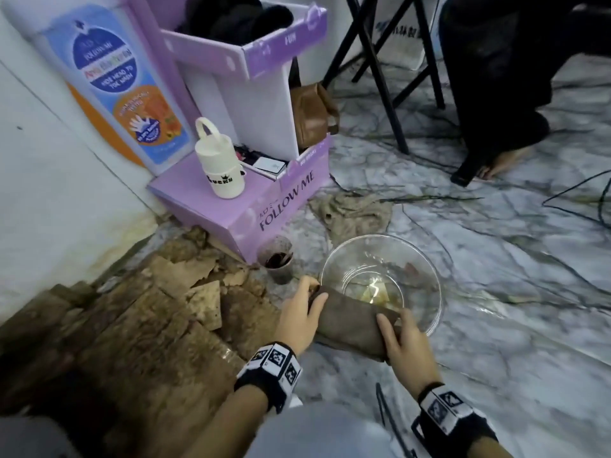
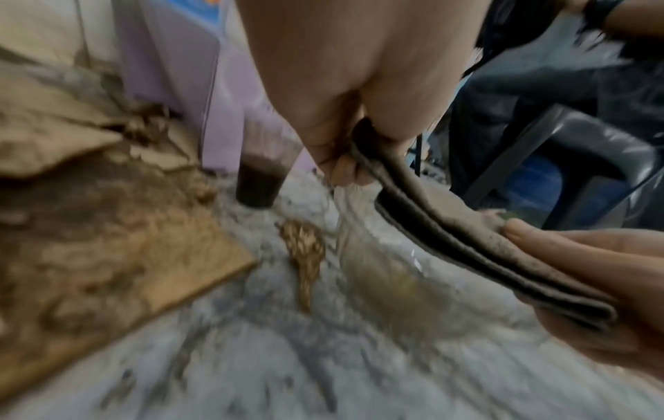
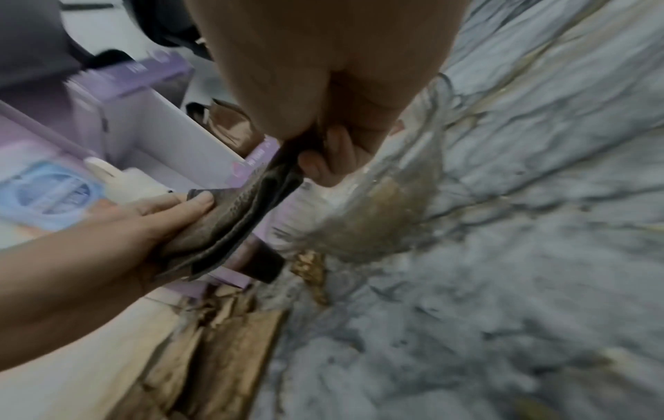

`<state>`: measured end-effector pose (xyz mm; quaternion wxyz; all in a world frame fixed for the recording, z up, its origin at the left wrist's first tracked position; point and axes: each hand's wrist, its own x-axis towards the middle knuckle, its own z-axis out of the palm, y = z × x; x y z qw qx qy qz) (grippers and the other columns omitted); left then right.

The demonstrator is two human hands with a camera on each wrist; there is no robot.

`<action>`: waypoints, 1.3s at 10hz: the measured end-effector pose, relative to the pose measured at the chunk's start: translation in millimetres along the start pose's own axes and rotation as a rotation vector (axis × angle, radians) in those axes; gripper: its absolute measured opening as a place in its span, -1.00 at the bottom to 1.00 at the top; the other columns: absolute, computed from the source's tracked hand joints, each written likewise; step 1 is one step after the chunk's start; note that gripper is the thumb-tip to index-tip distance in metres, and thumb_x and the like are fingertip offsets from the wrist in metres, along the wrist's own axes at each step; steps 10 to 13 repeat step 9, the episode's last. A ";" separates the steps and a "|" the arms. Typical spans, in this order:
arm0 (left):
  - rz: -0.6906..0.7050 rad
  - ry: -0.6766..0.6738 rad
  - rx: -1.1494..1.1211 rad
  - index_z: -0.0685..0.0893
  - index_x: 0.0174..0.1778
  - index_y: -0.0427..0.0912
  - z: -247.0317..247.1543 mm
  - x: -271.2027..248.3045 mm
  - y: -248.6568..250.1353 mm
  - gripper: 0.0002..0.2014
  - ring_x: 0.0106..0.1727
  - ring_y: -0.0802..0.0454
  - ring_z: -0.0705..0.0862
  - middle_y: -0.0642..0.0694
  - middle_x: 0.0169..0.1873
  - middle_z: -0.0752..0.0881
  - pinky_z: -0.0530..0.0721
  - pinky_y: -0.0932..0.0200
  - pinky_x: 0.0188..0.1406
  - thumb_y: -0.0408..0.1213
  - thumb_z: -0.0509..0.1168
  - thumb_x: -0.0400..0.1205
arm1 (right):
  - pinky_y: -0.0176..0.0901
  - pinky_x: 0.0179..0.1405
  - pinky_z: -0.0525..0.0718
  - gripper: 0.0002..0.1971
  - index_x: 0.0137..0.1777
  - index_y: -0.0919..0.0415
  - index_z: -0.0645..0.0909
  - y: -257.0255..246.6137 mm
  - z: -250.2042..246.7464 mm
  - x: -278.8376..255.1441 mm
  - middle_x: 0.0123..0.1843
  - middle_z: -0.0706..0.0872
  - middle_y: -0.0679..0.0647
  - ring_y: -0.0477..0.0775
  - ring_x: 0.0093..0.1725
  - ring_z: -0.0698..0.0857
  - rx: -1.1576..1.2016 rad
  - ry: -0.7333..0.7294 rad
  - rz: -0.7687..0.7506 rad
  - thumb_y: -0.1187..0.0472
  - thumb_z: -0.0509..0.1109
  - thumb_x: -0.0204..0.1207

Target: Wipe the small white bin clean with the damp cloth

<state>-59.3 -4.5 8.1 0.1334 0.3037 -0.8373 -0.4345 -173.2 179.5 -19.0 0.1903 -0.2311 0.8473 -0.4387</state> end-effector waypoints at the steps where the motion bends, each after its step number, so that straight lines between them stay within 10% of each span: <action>1: -0.042 -0.086 -0.021 0.50 0.19 -0.11 30.1 0.1 -17.3 -0.88 -0.09 0.07 0.69 -0.01 -0.11 0.70 0.51 0.21 -0.17 -0.17 0.21 0.81 | -0.32 -0.35 0.49 -0.87 0.12 0.13 0.46 29.8 3.3 -1.4 -0.29 0.71 -0.06 -0.04 -0.28 0.70 -0.001 0.005 0.050 0.11 0.32 0.71; 3: 0.004 0.000 0.035 0.55 0.13 -0.10 50.2 3.6 -27.0 -0.94 -0.21 0.31 0.60 0.05 -0.16 0.69 0.48 0.51 -0.20 -0.22 0.24 0.79 | -0.22 -0.52 0.39 -0.82 -0.03 0.09 0.42 38.4 4.5 -4.6 -0.43 0.67 0.06 -0.01 -0.45 0.63 -0.119 0.058 0.079 0.03 0.31 0.70; 5: -0.012 -0.012 0.079 0.54 0.16 -0.07 55.3 2.4 -42.5 -0.90 -0.03 0.02 0.66 -0.04 -0.04 0.70 0.51 0.28 -0.08 -0.19 0.27 0.78 | -0.32 -0.55 0.57 -0.77 0.08 0.10 0.42 35.2 2.3 -21.0 -0.53 0.71 0.09 -0.03 -0.60 0.68 -0.034 0.004 0.205 -0.07 0.26 0.72; 8: -0.088 0.027 0.082 0.47 0.28 -0.02 51.4 2.0 -44.4 -0.79 -0.11 0.06 0.60 0.02 -0.04 0.60 0.44 0.26 -0.17 -0.10 0.26 0.77 | 0.09 -0.37 0.71 -0.76 0.30 -0.11 0.33 32.2 -7.6 -30.6 -0.49 0.75 0.06 -0.01 -0.59 0.71 -0.036 0.039 0.175 -0.11 0.19 0.72; 13: -0.083 0.032 0.068 0.46 0.30 0.02 43.4 -4.8 -51.6 -0.79 -0.09 0.07 0.62 0.01 0.01 0.61 0.52 0.22 -0.14 -0.08 0.25 0.78 | 0.07 -0.43 0.66 -0.69 0.37 -0.09 0.31 27.7 -12.4 -33.5 -0.53 0.67 -0.04 0.10 -0.49 0.72 -0.200 0.109 0.119 -0.13 0.17 0.71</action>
